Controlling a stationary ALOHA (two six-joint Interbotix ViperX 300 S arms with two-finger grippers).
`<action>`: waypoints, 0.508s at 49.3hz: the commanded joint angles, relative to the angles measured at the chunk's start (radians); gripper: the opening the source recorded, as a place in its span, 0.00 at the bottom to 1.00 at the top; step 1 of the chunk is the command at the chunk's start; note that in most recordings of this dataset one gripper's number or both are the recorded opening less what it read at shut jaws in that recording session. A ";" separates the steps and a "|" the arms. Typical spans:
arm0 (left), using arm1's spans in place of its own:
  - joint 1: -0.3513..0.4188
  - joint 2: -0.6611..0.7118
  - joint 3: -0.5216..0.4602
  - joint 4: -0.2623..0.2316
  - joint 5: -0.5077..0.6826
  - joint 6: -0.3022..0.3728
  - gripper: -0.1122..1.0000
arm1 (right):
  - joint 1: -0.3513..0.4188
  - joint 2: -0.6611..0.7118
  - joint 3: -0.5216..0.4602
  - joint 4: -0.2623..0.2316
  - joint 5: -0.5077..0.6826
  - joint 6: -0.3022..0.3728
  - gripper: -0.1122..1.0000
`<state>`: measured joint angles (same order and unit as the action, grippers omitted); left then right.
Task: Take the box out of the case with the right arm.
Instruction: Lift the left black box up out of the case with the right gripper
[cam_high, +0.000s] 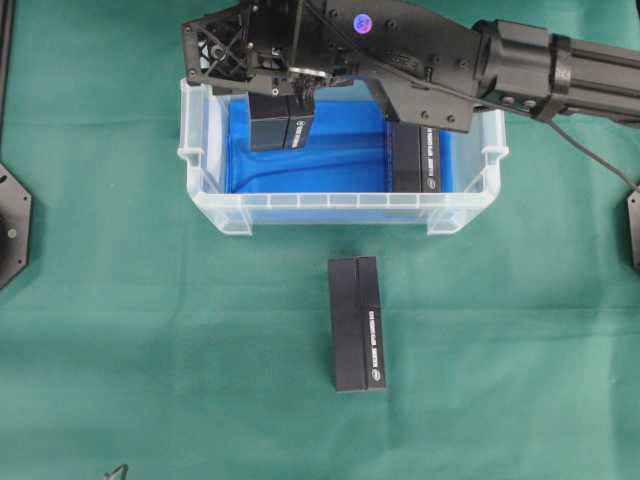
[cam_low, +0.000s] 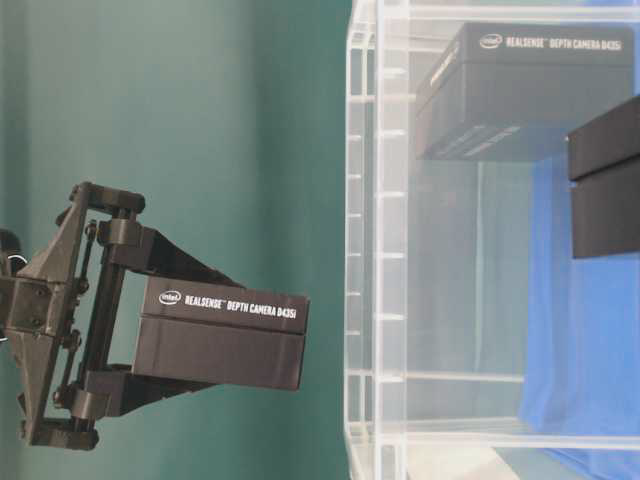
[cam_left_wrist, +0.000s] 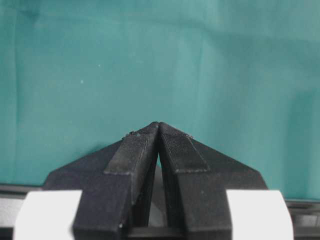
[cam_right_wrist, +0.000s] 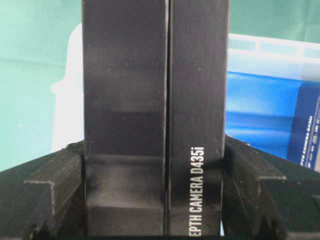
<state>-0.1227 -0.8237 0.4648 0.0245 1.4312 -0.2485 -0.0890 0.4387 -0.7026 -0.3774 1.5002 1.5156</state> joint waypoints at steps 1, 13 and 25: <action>-0.002 0.003 -0.011 0.000 -0.005 0.000 0.12 | 0.002 -0.067 -0.032 -0.008 0.000 0.005 0.71; -0.002 0.003 -0.011 0.000 -0.003 0.000 0.12 | 0.018 -0.069 -0.032 -0.009 0.002 0.014 0.71; -0.002 0.003 -0.011 0.000 -0.005 0.000 0.12 | 0.069 -0.069 -0.034 -0.008 0.000 0.051 0.71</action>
<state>-0.1227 -0.8237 0.4648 0.0230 1.4312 -0.2500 -0.0460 0.4387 -0.7026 -0.3774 1.5002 1.5601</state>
